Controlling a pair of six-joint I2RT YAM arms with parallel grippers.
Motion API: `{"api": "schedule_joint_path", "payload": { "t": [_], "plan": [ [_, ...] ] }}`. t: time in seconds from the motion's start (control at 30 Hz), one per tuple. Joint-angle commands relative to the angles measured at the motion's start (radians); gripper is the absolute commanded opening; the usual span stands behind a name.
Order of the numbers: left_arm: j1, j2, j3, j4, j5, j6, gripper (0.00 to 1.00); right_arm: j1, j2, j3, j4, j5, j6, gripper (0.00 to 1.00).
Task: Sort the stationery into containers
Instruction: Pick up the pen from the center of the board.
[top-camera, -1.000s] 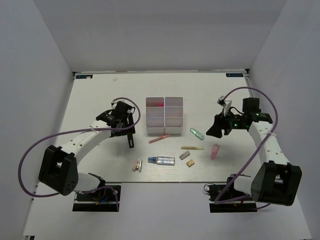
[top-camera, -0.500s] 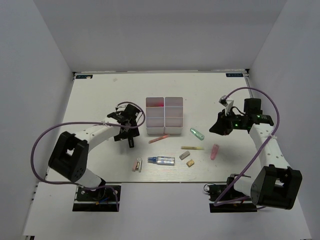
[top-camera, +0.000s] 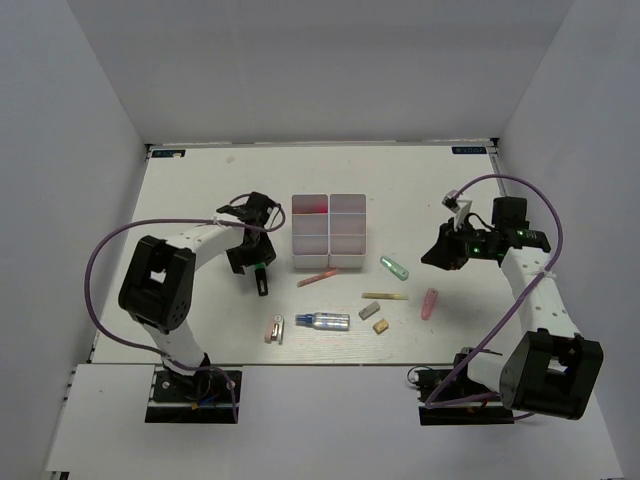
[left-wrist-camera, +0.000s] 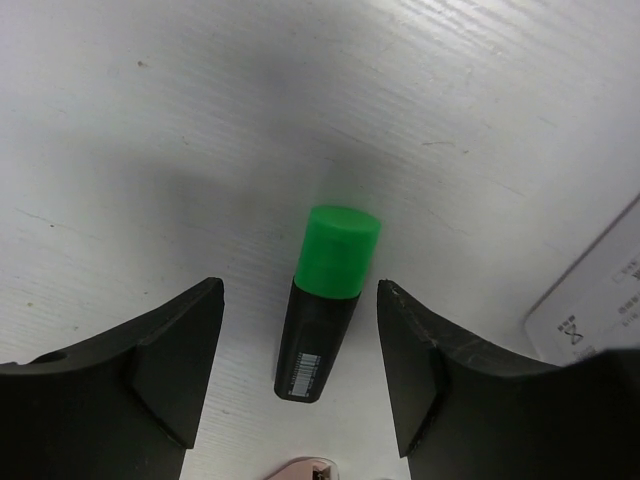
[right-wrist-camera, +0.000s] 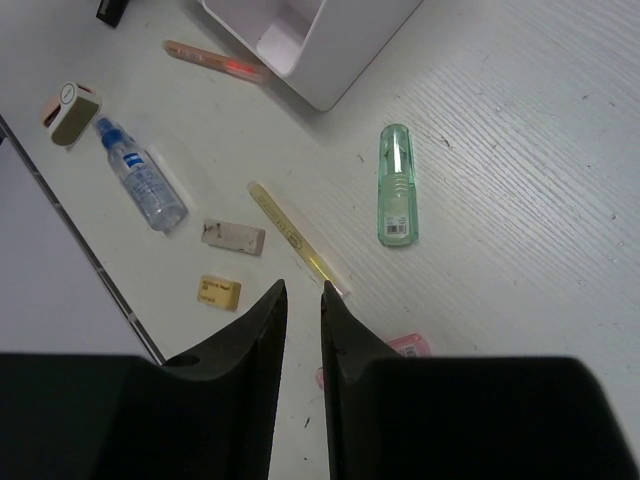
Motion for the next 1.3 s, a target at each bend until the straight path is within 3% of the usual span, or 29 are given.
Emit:
{"api": "schedule_joint_path", "payload": {
  "t": [0.0, 0.3, 0.5, 0.6, 0.63, 0.73, 0.77, 0.8, 0.87, 0.9, 1.27],
  "plan": [
    [0.010, 0.020, 0.031, -0.042, 0.042, -0.006, 0.73, -0.010, -0.009, 0.001, -0.003, -0.035, -0.011, 0.24],
    [0.012, 0.069, 0.034, -0.034, 0.105, 0.028, 0.69, -0.033, -0.011, 0.004, -0.007, -0.059, -0.011, 0.25],
    [0.016, 0.100, 0.025, -0.031, 0.105, 0.037, 0.58, -0.048, -0.017, 0.003, -0.014, -0.076, -0.011, 0.26],
    [0.019, 0.110, 0.030, -0.036, 0.108, 0.047, 0.46, -0.054, -0.022, 0.003, -0.011, -0.086, -0.011, 0.26],
    [0.026, 0.114, 0.028, -0.042, 0.109, 0.049, 0.32, -0.056, -0.019, 0.003, -0.011, -0.086, -0.011, 0.26],
    [0.027, 0.107, 0.040, -0.055, 0.118, 0.060, 0.15, -0.059, -0.020, 0.004, -0.014, -0.090, -0.011, 0.26],
    [0.030, 0.098, 0.044, -0.068, 0.120, 0.072, 0.04, -0.060, -0.019, 0.004, -0.023, -0.092, -0.012, 0.26],
    [0.030, 0.080, 0.060, -0.074, 0.115, 0.080, 0.01, -0.062, -0.020, 0.003, -0.020, -0.093, -0.018, 0.28],
    [0.026, 0.057, 0.082, -0.098, 0.123, 0.116, 0.01, -0.060, -0.018, 0.003, -0.026, -0.099, -0.023, 0.87],
    [0.029, 0.010, 0.090, -0.100, 0.146, 0.129, 0.01, -0.059, -0.018, 0.000, -0.018, -0.102, -0.015, 0.91],
    [-0.008, -0.225, 0.226, 0.055, 0.365, 0.351, 0.01, -0.059, -0.035, -0.027, -0.009, -0.155, -0.041, 0.89]
  ]
}}
